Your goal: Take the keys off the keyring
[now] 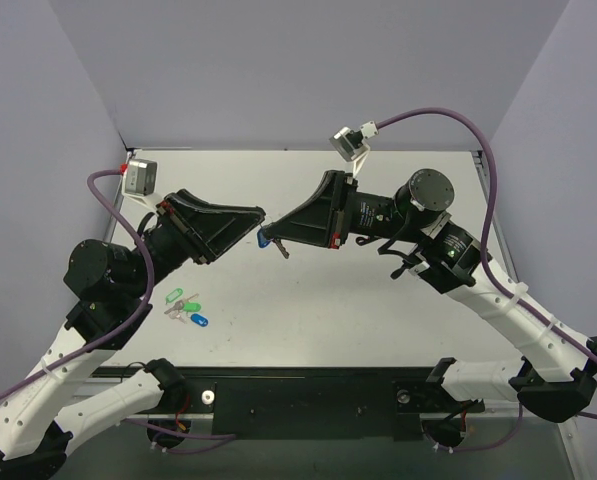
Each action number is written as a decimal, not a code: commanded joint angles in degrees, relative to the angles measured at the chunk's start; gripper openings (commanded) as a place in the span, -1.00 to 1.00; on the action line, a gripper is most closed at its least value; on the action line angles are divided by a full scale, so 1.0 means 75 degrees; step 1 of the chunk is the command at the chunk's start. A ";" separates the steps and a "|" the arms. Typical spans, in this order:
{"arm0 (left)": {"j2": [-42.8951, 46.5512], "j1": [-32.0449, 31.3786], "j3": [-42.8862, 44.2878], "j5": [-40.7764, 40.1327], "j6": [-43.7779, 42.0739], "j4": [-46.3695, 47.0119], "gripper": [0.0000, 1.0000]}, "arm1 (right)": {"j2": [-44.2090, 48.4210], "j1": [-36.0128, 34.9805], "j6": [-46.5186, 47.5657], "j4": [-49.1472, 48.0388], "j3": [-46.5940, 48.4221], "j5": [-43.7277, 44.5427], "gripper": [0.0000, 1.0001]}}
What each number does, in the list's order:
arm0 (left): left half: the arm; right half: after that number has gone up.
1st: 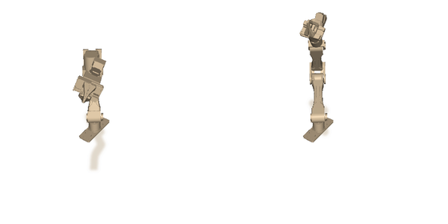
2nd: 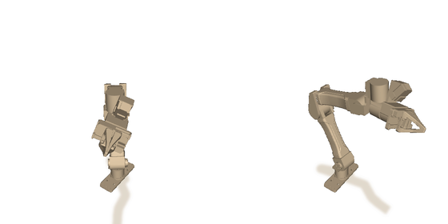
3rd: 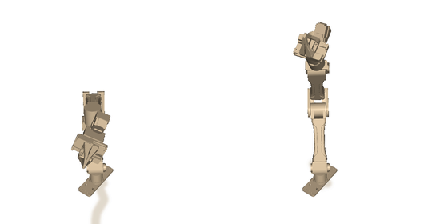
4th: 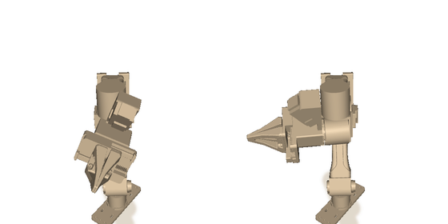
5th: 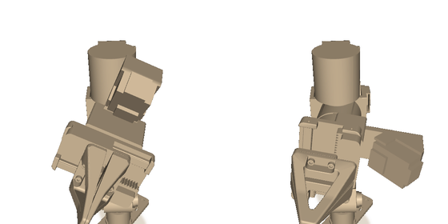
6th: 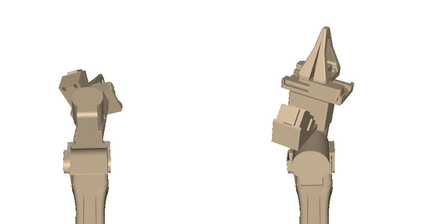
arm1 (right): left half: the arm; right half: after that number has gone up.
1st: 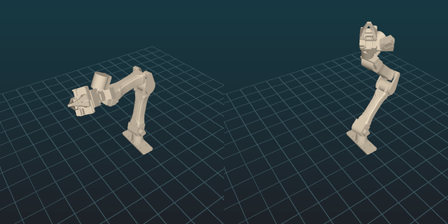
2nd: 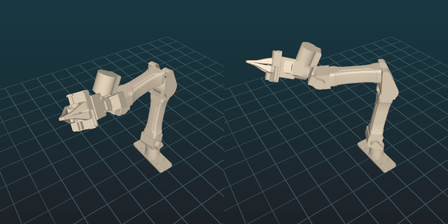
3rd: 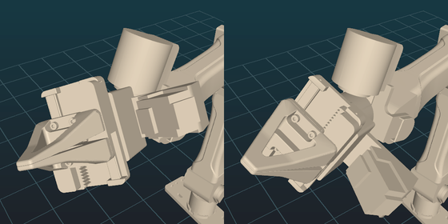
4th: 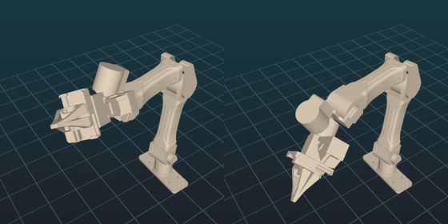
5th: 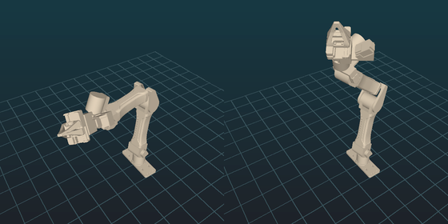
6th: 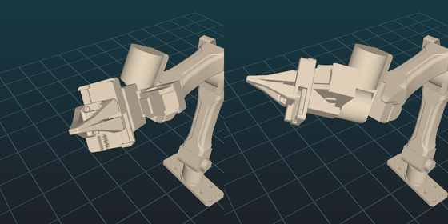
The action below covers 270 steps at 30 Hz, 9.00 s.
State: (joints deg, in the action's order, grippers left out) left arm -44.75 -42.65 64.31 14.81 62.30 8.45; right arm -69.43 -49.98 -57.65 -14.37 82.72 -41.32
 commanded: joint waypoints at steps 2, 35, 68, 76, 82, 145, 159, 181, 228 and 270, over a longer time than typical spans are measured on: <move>-0.0033 0.0015 0.0085 0.0252 -0.0069 0.0046 -0.30 | -0.0001 -0.0005 0.0034 -0.0615 0.0291 0.0025 -1.00; -0.1357 0.0004 0.2112 0.2666 -0.1474 -0.2297 -1.00 | 0.0046 -0.0016 -0.0036 -0.0697 -0.0037 -0.0010 -1.00; -0.0960 0.0050 0.1855 0.0701 -0.1136 -0.2229 0.57 | 0.0222 -0.0075 0.0221 -0.0310 -0.0248 -0.0022 -1.00; -0.0186 0.0050 0.1139 -0.0508 -0.0982 -0.1465 0.20 | 0.0421 -0.0075 0.0315 -0.0334 -0.0458 0.0282 -1.00; -0.0186 0.0050 0.1292 -0.0685 -0.1171 -0.1608 0.20 | 0.0585 -0.0063 0.0409 -0.0451 -0.0587 0.0727 -1.00; -0.1732 0.0039 0.3177 0.2770 -0.2388 -0.3972 -1.00 | 0.0293 -0.0075 0.0315 -0.0534 -0.0225 0.0401 -1.00; -0.2306 0.0050 0.4175 0.4036 -0.3783 -0.5544 -1.00 | 0.0257 -0.0075 0.0139 -0.0311 -0.0154 -0.0198 -1.00; -0.1932 0.0168 0.3718 0.4365 -0.4206 -0.5884 -1.00 | 0.0456 -0.0075 0.0491 0.0275 -0.0072 -0.0186 -1.00; -0.1687 0.0367 0.3896 0.1756 -0.2896 -0.4726 0.59 | 0.0679 -0.0005 0.0761 0.0686 -0.0084 -0.0081 -1.00; -0.0338 0.0367 0.0776 0.0721 -0.0385 -0.0974 -0.26 | 0.0234 0.0007 0.0163 -0.0428 -0.0072 0.0459 -1.00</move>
State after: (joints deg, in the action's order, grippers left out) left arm -47.68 -40.01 68.27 18.68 59.59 -1.28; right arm -67.44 -50.24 -56.03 -12.71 79.94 -37.74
